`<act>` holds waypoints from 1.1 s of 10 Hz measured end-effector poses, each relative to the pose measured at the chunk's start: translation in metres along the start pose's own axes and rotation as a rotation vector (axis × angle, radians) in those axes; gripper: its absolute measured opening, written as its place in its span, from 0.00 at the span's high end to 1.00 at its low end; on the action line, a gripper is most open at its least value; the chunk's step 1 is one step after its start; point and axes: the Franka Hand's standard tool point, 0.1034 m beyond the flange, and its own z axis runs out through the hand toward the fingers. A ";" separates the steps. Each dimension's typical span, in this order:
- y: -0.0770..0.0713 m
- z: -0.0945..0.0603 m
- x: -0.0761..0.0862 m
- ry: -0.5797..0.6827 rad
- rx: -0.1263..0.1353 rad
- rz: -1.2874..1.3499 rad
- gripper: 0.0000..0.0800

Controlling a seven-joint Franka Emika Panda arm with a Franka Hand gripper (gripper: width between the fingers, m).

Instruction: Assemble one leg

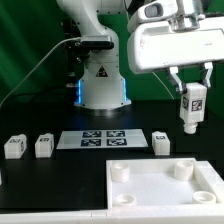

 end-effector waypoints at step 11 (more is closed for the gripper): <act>0.037 0.046 0.097 0.043 0.002 0.058 0.63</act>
Offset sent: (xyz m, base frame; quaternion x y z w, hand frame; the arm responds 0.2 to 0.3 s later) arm 0.0733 -0.0089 -0.0012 0.0320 -0.0270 0.0434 0.9982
